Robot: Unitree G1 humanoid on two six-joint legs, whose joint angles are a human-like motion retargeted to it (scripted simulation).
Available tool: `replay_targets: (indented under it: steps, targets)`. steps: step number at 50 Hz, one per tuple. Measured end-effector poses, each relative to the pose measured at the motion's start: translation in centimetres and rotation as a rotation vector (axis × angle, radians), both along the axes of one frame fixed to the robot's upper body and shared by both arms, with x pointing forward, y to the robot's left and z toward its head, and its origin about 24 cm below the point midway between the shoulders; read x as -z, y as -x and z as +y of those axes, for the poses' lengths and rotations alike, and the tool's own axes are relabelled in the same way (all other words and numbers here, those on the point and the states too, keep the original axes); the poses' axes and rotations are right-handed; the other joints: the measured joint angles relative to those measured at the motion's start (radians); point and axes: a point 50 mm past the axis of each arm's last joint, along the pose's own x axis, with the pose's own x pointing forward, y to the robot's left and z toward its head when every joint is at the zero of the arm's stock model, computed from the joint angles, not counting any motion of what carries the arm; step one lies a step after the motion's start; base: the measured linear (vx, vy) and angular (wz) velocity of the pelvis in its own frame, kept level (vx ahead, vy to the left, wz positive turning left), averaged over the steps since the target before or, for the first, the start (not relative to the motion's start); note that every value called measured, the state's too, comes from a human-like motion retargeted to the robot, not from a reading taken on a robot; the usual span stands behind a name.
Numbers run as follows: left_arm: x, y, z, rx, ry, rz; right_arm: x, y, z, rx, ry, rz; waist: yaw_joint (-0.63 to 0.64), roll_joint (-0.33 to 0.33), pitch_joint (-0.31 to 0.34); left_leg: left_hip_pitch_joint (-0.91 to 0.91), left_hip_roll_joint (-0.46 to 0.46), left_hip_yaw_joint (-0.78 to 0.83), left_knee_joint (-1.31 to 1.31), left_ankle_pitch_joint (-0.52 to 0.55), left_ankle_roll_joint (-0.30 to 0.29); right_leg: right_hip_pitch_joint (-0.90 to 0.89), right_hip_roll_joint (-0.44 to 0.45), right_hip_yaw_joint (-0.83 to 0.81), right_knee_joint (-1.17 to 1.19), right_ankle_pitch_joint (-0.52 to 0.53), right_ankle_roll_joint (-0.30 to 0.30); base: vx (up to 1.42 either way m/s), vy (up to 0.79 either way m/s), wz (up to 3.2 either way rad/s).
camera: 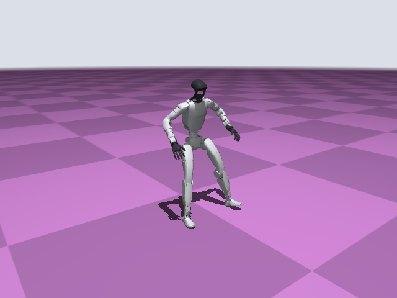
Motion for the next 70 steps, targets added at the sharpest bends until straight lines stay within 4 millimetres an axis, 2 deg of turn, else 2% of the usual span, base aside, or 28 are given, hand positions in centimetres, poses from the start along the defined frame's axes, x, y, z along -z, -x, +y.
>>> replay_targets:
  steps: [2,3,5,7,8,12,15,19,22,25,28,32,36,40,43,45,46,48,50,55,60,65,70]
  targets:
    - [-0.8,-0.9,0.3,0.03,-0.073,0.017,-1.7,-1.4,0.8,-0.059,-0.004,-0.059,0.003,0.011,0.037,-0.256,-0.027,-0.172,0.477,0.078,0.01,-0.233,0.006,0.128,0.446,0.018,-0.064,0.82,0.24,-0.06]
    - [-1.2,-1.4,0.5,0.033,-0.101,0.018,-2.7,-2.6,1.1,-0.08,0.004,-0.098,0.006,0.019,0.075,-0.354,-0.034,-0.238,0.702,0.058,-0.033,-0.347,0.026,0.176,0.709,-0.052,-0.057,0.8,0.15,-0.1]
    - [-0.9,-2.0,0.7,0.032,-0.142,0.042,-4.1,-4.5,1.9,-0.071,-0.015,-0.201,-0.028,0.02,0.107,-0.463,-0.058,-0.279,1.0,-0.055,-0.064,-0.455,-0.004,0.218,1.031,-0.225,-0.044,0.84,0.14,0.26]
    - [-0.5,-2.6,0.4,-0.011,-0.125,0.021,-5.2,-6.5,3.2,-0.047,-0.071,-0.297,-0.051,0.039,0.107,-0.531,-0.052,-0.314,1.151,-0.143,-0.03,-0.513,-0.005,0.215,1.177,-0.33,-0.135,0.63,0.05,0.11]
    - [-0.9,-3.2,-0.1,-0.028,-0.1,-0.015,-6.2,-7.5,3.9,-0.055,-0.09,-0.34,-0.05,0.047,0.107,-0.571,-0.052,-0.32,1.203,-0.157,-0.004,-0.555,0.004,0.226,1.226,-0.354,-0.174,0.5,0.06,-0.08]
    - [-3.2,-4.3,-2.4,0.039,-0.047,-0.139,-10.5,-8.8,6.0,-0.167,-0.062,-0.515,-0.058,0.071,0.107,-0.587,-0.045,-0.309,1.294,-0.229,0.02,-0.546,-0.028,0.234,1.296,-0.456,-0.167,0.47,0.08,0.1]
    - [-4.1,-4.4,-2.7,0.08,-0.04,-0.145,-10.8,-8.5,7.0,-0.217,-0.095,-0.525,-0.052,0.069,0.107,-0.484,-0.031,-0.287,1.241,-0.27,0.008,-0.454,-0.04,0.218,1.244,-0.459,-0.139,0.34,0.03,-0.05]
    - [-3.2,-3.6,-2.9,0.093,0.064,-0.083,-9.8,-7.8,7.5,-0.258,-0.126,-0.466,-0.044,0.06,0.093,-0.292,-0.01,-0.229,1.018,-0.227,-0.027,-0.248,-0.05,0.157,1.007,-0.428,-0.118,0.23,-0.01,-0.1]
    - [-2.4,-3.1,-3.0,0.107,0.131,-0.032,-8.3,-7.1,7.5,-0.261,-0.189,-0.383,-0.034,0.046,0.08,-0.111,-0.015,-0.176,0.738,-0.17,-0.037,-0.079,-0.058,0.103,0.742,-0.34,-0.088,0.19,-0.03,0.0]
    - [-0.6,-2.2,-3.0,0.112,0.165,0.043,-5.7,-5.7,7.4,-0.217,-0.335,-0.283,-0.022,0.037,0.05,0.079,-0.015,-0.123,0.437,-0.093,-0.05,0.1,-0.065,0.03,0.463,-0.222,-0.042,0.27,-0.02,0.0]
    - [2.1,-0.9,-2.8,0.08,0.194,0.136,-2.5,-4.1,7.0,-0.152,-0.419,-0.162,0.006,0.04,-0.026,0.216,-0.002,-0.067,0.187,-0.032,-0.053,0.223,-0.051,-0.028,0.231,-0.134,-0.005,0.29,-0.01,-0.16]
    - [4.9,0.6,-2.2,-0.005,0.24,0.225,0.7,-2.5,6.5,-0.074,-0.476,-0.028,0.056,0.048,-0.134,0.321,0.032,-0.021,-0.038,-0.01,-0.057,0.291,0.003,-0.067,0.038,-0.062,0.0,0.24,-0.05,-0.31]
    - [7.4,2.4,-1.3,-0.098,0.291,0.304,3.4,-0.9,6.1,-0.032,-0.415,0.069,0.075,0.034,-0.217,0.374,0.035,0.012,-0.137,-0.004,-0.061,0.337,0.009,-0.089,-0.056,-0.053,0.0,0.21,0.02,-0.05]
    - [11.7,4.8,-0.5,-0.261,0.31,0.423,8.1,1.2,5.5,0.04,-0.254,0.234,0.095,0.03,-0.287,0.395,0.052,0.026,-0.168,0.011,-0.064,0.365,0.028,-0.112,-0.105,-0.042,0.0,0.16,-0.01,-0.11]
    - [16.4,7.7,-0.8,-0.427,0.28,0.599,13.1,4.6,5.7,0.178,-0.271,0.495,0.103,0.027,-0.319,0.418,0.051,0.024,-0.174,0.03,-0.062,0.39,0.025,-0.115,-0.111,-0.053,0.0,0.17,0.03,-0.08]
    - [18.9,10.1,-1.1,-0.494,0.22,0.753,15.5,7.3,5.8,0.251,-0.297,0.69,0.108,0.026,-0.332,0.432,0.045,0.023,-0.174,0.037,-0.052,0.4,0.018,-0.111,-0.103,-0.055,0.0,0.15,0.05,-0.05]
    - [19.7,11.1,-1.2,-0.497,0.175,0.817,16.1,8.3,5.7,0.265,-0.293,0.753,0.11,0.026,-0.335,0.439,0.044,0.025,-0.173,0.035,-0.048,0.402,0.017,-0.108,-0.096,-0.056,0.0,0.14,0.04,-0.06]
    - [20.6,12.9,-1.1,-0.481,0.094,0.907,16.7,10.1,5.4,0.283,-0.271,0.813,0.116,0.027,-0.334,0.453,0.041,0.028,-0.172,0.032,-0.042,0.406,0.013,-0.105,-0.08,-0.063,0.0,0.13,0.03,-0.04]
    - [20.8,14.3,-0.6,-0.492,0.067,0.92,16.7,10.8,5.2,0.313,-0.25,0.789,0.11,0.026,-0.337,0.463,0.047,0.033,-0.177,0.032,-0.05,0.411,0.018,-0.107,-0.076,-0.067,0.0,0.12,0.01,-0.03]
    - [20.3,16.4,0.0,-0.564,0.201,0.877,15.5,11.4,4.2,0.373,-0.27,0.649,0.097,0.021,-0.332,0.473,0.039,0.036,-0.178,0.028,-0.046,0.422,0.008,-0.11,-0.074,-0.08,0.0,0.1,0.01,0.0]
    - [20.3,17.6,0.8,-0.564,0.23,0.935,15.8,11.8,4.1,0.415,-0.35,0.666,0.095,0.02,-0.323,0.485,0.053,0.044,-0.174,0.022,-0.048,0.437,0.024,-0.108,-0.087,-0.079,0.0,0.05,-0.01,-0.05]
    - [20.3,17.8,1.5,-0.554,0.175,0.966,15.7,11.0,4.1,0.359,-0.349,0.687,0.107,0.017,-0.313,0.488,0.07,0.065,-0.16,0.008,-0.047,0.409,0.039,-0.09,-0.05,-0.098,0.0,0.01,-0.01,-0.09]
    - [19.2,15.3,1.8,-0.493,0.134,0.865,14.2,8.8,4.1,0.252,-0.31,0.601,0.095,0.006,-0.293,0.457,0.059,0.051,-0.167,0.021,-0.043,0.401,0.029,-0.1,-0.075,-0.082,0.0,0.0,0.01,0.04]
